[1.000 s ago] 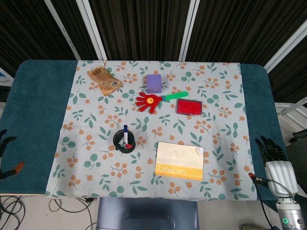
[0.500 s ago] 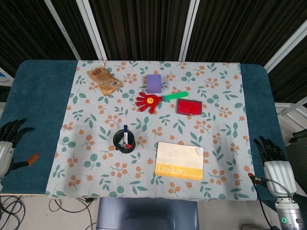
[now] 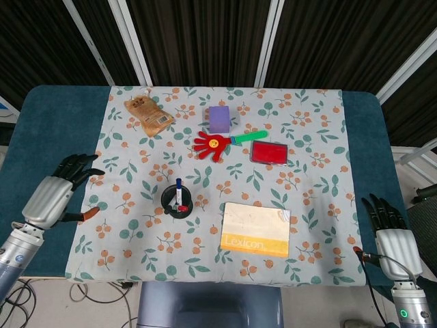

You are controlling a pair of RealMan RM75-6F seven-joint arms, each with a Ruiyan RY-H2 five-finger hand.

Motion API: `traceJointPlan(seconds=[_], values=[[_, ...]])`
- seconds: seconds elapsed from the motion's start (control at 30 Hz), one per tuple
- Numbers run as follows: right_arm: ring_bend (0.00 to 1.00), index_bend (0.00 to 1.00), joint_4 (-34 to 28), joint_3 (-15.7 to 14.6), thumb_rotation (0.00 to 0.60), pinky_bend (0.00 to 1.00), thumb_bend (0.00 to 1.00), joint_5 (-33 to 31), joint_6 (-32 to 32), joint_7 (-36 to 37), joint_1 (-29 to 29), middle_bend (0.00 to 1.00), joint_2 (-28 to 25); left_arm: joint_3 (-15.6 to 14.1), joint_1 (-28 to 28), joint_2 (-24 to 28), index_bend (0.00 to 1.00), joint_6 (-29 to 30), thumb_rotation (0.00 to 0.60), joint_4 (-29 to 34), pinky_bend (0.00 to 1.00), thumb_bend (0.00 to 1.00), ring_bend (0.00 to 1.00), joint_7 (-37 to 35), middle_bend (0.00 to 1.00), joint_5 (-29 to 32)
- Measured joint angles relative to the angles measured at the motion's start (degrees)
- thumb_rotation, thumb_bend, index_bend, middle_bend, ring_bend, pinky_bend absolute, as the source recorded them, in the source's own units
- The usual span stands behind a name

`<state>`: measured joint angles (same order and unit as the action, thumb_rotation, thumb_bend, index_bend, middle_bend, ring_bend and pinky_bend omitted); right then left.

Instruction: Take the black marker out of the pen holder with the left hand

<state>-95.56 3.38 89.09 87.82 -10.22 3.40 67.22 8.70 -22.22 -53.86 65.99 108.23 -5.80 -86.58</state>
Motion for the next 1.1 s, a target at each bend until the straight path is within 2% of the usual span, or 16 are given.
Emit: traceJointPlan(seconds=[0.27,0.5,0.73,1.1], values=[[0.0,0.01,0.02,0.01,0.6,0.15,0.03,0.02,0.02,-0.03,0.03,0.0,0.04,0.19,-3.68,-5.46,0.28,-4.06,0.6,4.12,0.0,0.18,0.0,14.6,0.07,8.11],[0.0,0.01,0.06,0.05,0.6,0.15,0.03,-0.08,0.01,-0.01,0.04,0.0,0.03,-0.54,-7.21,-13.12,0.3,-6.63,0.6,2.22,0.0,0.18,0.0,23.03,0.08,12.51],[0.0,0.01,0.08,0.06,0.6,0.15,0.03,-0.25,-0.04,-0.02,0.0,0.0,-0.02,-1.32,-8.7,-18.97,0.32,-6.05,0.6,-1.99,0.0,0.18,0.0,24.54,0.08,12.21],[0.0,0.01,-0.11,0.18,0.6,0.15,0.03,-0.34,0.22,0.18,-0.08,0.0,-0.22,-1.49,-10.95,-23.45,0.37,-5.63,0.6,-4.05,0.0,0.18,0.0,29.33,0.09,13.2]])
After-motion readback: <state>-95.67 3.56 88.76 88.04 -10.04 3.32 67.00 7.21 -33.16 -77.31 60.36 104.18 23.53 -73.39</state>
